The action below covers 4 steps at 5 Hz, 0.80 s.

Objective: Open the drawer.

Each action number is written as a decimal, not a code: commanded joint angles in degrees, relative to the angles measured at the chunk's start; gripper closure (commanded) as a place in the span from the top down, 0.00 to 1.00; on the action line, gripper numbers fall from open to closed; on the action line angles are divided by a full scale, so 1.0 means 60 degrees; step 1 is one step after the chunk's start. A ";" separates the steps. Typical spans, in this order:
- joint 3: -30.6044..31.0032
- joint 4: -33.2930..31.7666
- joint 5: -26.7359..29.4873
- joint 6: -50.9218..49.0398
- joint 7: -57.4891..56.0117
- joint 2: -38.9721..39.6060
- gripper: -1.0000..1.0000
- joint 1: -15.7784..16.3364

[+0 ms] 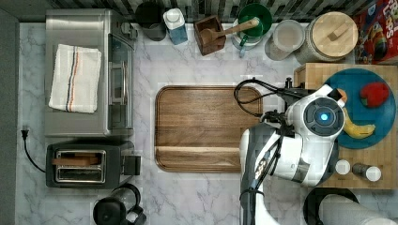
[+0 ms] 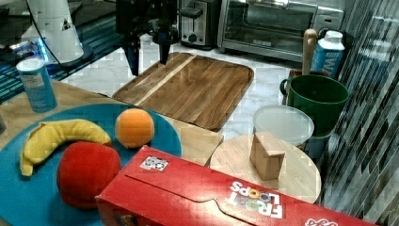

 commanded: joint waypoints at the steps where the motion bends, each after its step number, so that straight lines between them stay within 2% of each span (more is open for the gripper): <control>1: 0.0060 -0.0667 -0.0251 0.1990 -0.0431 0.0786 1.00 0.0017; 3: -0.0109 -0.0648 -0.0463 0.2995 -0.0227 0.1636 1.00 -0.0061; 4: -0.0018 -0.0753 -0.0176 0.3282 -0.0445 0.1732 1.00 -0.0197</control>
